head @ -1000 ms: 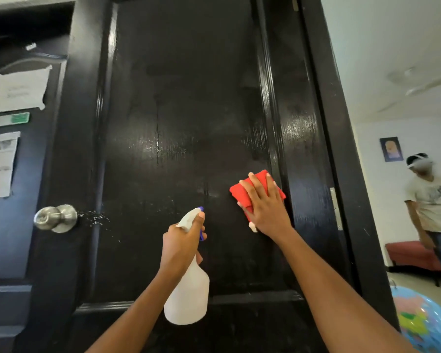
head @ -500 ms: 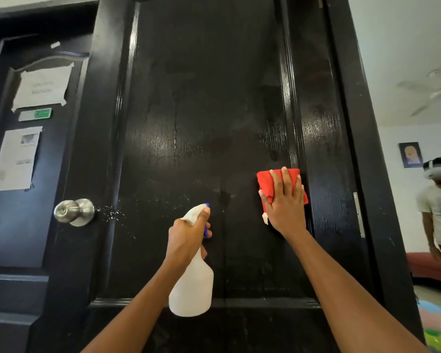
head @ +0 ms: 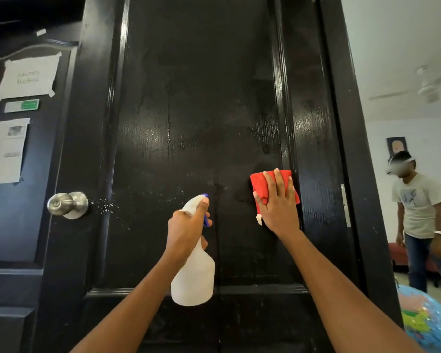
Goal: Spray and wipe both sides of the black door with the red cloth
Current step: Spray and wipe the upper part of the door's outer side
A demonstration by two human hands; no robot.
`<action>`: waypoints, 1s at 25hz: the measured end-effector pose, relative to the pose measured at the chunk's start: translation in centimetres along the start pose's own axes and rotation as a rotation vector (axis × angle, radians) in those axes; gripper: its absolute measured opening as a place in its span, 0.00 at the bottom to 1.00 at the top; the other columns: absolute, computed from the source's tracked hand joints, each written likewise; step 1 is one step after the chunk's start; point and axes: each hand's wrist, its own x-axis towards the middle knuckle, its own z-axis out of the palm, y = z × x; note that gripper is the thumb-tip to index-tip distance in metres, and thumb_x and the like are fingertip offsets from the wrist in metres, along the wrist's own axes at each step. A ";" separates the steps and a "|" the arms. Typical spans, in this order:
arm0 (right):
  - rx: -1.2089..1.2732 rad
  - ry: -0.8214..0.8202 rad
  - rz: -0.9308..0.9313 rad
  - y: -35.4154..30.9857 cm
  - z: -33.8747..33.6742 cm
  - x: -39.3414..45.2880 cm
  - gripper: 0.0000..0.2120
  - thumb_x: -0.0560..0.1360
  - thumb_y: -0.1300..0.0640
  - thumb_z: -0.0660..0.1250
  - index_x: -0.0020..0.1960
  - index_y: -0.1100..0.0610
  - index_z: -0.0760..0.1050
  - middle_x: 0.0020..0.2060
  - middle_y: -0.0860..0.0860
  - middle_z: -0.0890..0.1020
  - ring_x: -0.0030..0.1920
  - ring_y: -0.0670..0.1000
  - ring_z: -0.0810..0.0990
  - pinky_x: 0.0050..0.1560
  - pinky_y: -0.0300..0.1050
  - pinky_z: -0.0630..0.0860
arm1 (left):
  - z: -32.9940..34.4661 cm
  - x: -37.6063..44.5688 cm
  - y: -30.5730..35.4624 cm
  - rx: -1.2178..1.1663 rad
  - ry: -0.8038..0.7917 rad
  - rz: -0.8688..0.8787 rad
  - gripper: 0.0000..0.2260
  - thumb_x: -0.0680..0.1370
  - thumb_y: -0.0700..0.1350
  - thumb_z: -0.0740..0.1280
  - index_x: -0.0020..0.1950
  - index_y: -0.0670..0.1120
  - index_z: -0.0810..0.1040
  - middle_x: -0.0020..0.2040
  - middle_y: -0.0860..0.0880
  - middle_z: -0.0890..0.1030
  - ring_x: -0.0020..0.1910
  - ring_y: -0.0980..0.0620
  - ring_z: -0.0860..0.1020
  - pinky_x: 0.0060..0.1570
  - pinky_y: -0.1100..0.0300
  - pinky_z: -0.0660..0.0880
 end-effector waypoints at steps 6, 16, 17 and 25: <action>0.022 0.045 -0.046 -8.1 3.6 -1.5 0.33 0.81 0.37 0.59 0.82 0.47 0.59 0.82 0.54 0.58 0.81 0.69 0.51 0.79 0.68 0.48 | -4.0 -0.2 -1.7 0.063 0.086 0.028 0.21 0.81 0.60 0.64 0.45 0.43 0.82 0.42 0.50 0.85 0.25 0.49 0.78 0.31 0.60 0.76; -0.124 -0.073 -0.220 -4.8 0.9 8.4 0.33 0.78 0.30 0.53 0.81 0.38 0.58 0.83 0.48 0.55 0.81 0.64 0.51 0.78 0.69 0.51 | -4.6 1.2 -0.8 0.069 0.118 0.078 0.20 0.81 0.60 0.63 0.45 0.44 0.81 0.42 0.50 0.85 0.23 0.50 0.78 0.28 0.61 0.76; -0.098 -0.064 -0.084 -3.0 -0.1 8.9 0.32 0.80 0.31 0.53 0.81 0.39 0.55 0.83 0.48 0.52 0.82 0.64 0.48 0.79 0.67 0.49 | -4.4 1.4 -0.5 0.066 0.107 0.088 0.19 0.81 0.60 0.63 0.45 0.45 0.81 0.42 0.50 0.85 0.23 0.50 0.78 0.28 0.62 0.76; -0.077 0.040 0.085 -5.7 1.4 5.8 0.32 0.81 0.37 0.58 0.81 0.47 0.58 0.81 0.57 0.58 0.79 0.71 0.53 0.78 0.70 0.51 | -4.6 1.8 -1.2 0.043 0.077 0.101 0.20 0.81 0.59 0.63 0.47 0.44 0.81 0.43 0.49 0.85 0.25 0.48 0.79 0.30 0.59 0.78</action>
